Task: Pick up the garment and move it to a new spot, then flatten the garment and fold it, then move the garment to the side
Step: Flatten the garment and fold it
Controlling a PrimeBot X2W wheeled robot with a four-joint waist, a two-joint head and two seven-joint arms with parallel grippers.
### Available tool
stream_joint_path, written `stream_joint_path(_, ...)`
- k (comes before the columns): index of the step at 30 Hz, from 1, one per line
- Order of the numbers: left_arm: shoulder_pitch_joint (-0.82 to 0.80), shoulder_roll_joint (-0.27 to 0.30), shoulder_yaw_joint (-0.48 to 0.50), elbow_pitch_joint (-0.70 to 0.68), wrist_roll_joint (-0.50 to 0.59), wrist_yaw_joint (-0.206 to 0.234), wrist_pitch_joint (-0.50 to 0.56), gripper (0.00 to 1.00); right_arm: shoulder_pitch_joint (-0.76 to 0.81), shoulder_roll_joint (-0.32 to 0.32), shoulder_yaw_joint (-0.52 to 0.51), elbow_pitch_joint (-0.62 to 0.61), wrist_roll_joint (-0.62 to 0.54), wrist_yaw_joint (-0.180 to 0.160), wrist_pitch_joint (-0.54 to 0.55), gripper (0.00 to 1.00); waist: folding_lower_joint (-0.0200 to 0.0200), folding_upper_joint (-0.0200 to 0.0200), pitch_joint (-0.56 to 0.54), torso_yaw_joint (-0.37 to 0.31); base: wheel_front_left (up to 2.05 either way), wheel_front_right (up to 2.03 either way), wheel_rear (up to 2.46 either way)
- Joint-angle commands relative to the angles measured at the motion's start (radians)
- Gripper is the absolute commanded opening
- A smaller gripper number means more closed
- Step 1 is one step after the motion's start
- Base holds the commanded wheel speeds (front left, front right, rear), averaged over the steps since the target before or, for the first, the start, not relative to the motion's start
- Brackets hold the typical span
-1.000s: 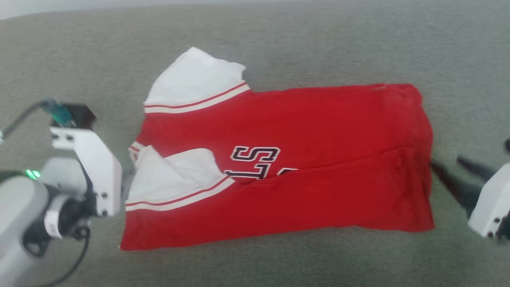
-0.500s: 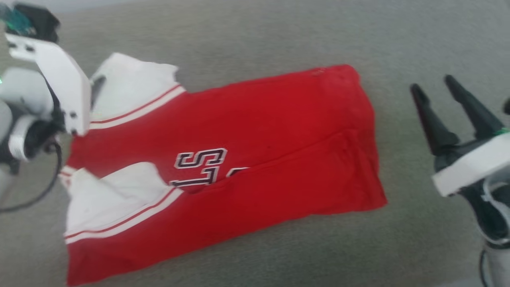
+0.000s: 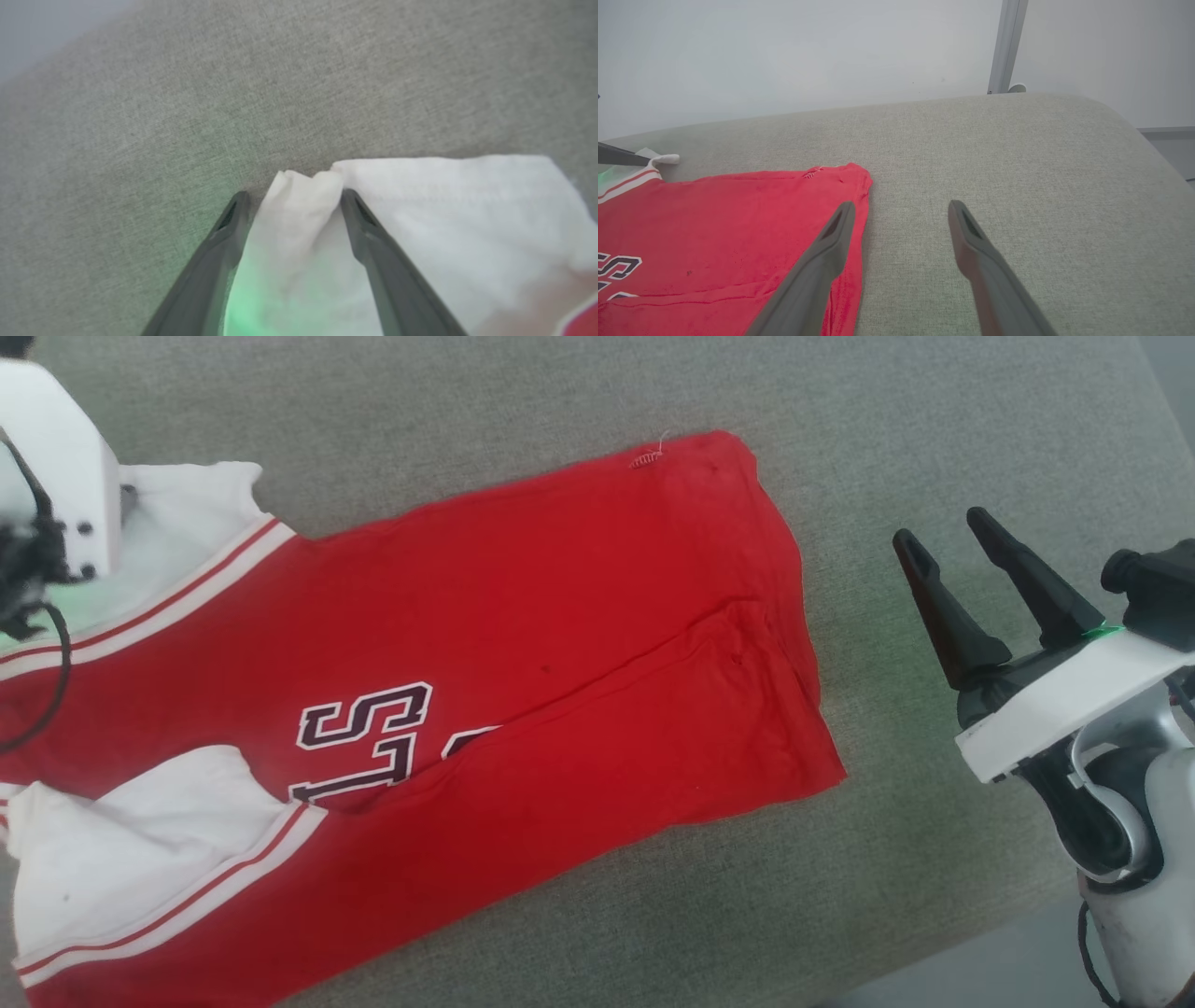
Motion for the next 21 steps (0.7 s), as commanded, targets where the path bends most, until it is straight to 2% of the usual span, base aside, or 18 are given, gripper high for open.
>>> stream_joint_path(1, -0.006, -0.007, -0.008, 0.038, -0.001, 0.014, 0.025, 1.00, -0.013, -0.008, 0.006, 0.002, 0.009, 0.000, -0.005, 1.00, 0.0000, 0.0000, 0.011, -0.005, 0.00, 0.00, 0.00)
stream_joint_path(2, 0.006, -0.018, -0.012, 0.065, -0.018, 0.018, 0.058, 0.93, -0.016, -0.011, 0.014, 0.006, 0.018, 0.000, 0.002, 1.00, 0.0000, 0.0000, 0.014, -0.004, 0.00, 0.00, 0.00)
stream_joint_path(3, 0.019, -0.029, -0.018, 0.087, -0.032, 0.022, 0.094, 0.00, -0.020, -0.013, 0.020, 0.009, 0.023, 0.000, 0.009, 1.00, 0.0000, 0.0000, 0.016, -0.002, 0.00, 0.00, 0.00)
stream_joint_path(5, 0.032, -0.046, -0.024, 0.118, -0.047, 0.048, 0.148, 0.00, -0.034, -0.020, 0.024, 0.015, 0.033, 0.000, 0.022, 1.00, 0.0000, 0.0000, 0.021, 0.004, 0.00, 0.00, 0.00)
stream_joint_path(8, 0.011, -0.067, -0.022, 0.117, -0.050, 0.047, 0.146, 0.00, -0.060, -0.029, 0.036, 0.026, 0.047, 0.000, 0.044, 1.00, 0.0000, 0.0000, 0.030, 0.022, 0.00, 0.00, 0.00)
stream_joint_path(15, -0.045, -0.124, -0.033, 0.106, -0.032, 0.027, 0.116, 0.00, -0.165, -0.057, 0.065, 0.081, 0.056, 0.000, 0.110, 1.00, 0.0000, 0.0000, 0.041, 0.084, 0.00, 0.00, 0.00)
stream_joint_path(19, -0.085, -0.171, -0.038, 0.109, -0.027, 0.009, 0.091, 0.00, -0.254, -0.080, 0.100, 0.152, 0.061, 0.000, 0.172, 1.00, 0.0000, 0.0000, 0.049, 0.133, 0.00, 0.00, 0.00)
stream_joint_path(21, -0.110, -0.209, -0.046, 0.119, -0.025, -0.007, 0.070, 0.00, -0.316, -0.093, 0.133, 0.226, 0.063, 0.000, 0.236, 1.00, 0.0000, 0.0000, 0.055, 0.169, 0.00, 0.00, 0.00)
